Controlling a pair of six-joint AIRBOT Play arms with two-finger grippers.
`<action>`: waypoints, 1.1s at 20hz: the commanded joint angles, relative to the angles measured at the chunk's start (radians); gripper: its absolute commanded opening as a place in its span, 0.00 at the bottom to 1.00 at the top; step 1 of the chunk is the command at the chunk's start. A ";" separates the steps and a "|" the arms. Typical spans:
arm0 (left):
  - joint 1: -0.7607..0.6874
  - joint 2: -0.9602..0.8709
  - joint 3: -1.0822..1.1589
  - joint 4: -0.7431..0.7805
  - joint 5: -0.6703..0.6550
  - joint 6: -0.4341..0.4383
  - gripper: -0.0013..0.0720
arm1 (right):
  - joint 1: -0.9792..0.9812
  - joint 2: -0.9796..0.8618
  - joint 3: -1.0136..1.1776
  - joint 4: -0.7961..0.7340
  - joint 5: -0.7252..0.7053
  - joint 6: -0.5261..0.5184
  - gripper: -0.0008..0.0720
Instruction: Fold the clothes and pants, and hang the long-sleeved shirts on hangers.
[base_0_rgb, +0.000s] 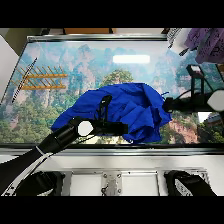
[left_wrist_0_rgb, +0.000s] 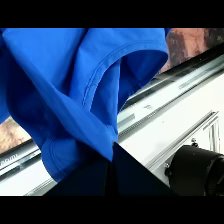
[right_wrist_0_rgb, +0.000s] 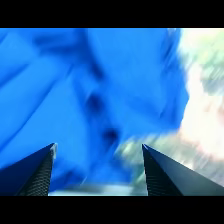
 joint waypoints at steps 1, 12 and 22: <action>0.009 -0.022 0.011 0.000 -0.006 0.019 0.03 | 0.106 0.171 -0.236 -0.037 0.013 0.300 0.79; 0.010 -0.021 0.011 0.004 -0.048 0.020 0.03 | 0.297 -0.053 -0.561 -0.061 -0.459 0.565 0.79; 0.021 0.083 0.012 0.261 -0.311 0.005 0.04 | 0.296 0.093 -0.398 -0.072 -0.140 0.253 0.02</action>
